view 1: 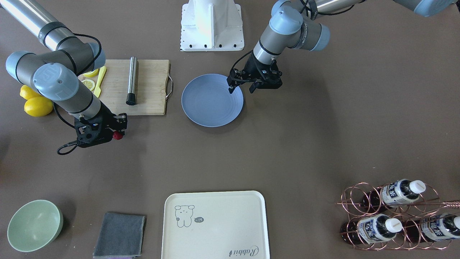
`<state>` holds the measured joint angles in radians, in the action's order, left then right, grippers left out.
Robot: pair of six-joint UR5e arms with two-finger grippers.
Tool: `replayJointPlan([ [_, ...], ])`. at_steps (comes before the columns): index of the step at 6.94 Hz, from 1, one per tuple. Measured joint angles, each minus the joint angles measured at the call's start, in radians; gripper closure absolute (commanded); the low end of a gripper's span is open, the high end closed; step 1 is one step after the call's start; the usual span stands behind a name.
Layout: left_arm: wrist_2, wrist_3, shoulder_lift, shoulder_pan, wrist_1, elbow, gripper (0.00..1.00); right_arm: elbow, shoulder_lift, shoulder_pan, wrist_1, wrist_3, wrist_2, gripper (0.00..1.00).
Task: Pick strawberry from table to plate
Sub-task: 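Lift the strawberry with the right gripper toward the plate while the left gripper withdraws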
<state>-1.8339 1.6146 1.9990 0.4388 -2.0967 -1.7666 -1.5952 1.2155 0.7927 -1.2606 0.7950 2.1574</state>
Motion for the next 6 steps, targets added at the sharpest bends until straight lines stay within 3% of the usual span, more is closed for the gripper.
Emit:
replayJointPlan([
  [1, -0.026, -0.007, -0.022, 0.047, 0.002, -0.027, 0.09, -0.01, -0.026, 0.016, -0.012, 0.008, 0.022, 1.0],
  [3, -0.183, -0.138, -0.084, 0.208, 0.004, -0.037, 0.1, -0.071, -0.081, 0.009, -0.09, 0.075, 0.034, 1.0],
  [6, -0.343, -0.448, -0.239, 0.461, 0.005, 0.005, 0.09, -0.116, -0.187, -0.155, -0.131, 0.317, -0.08, 1.0],
])
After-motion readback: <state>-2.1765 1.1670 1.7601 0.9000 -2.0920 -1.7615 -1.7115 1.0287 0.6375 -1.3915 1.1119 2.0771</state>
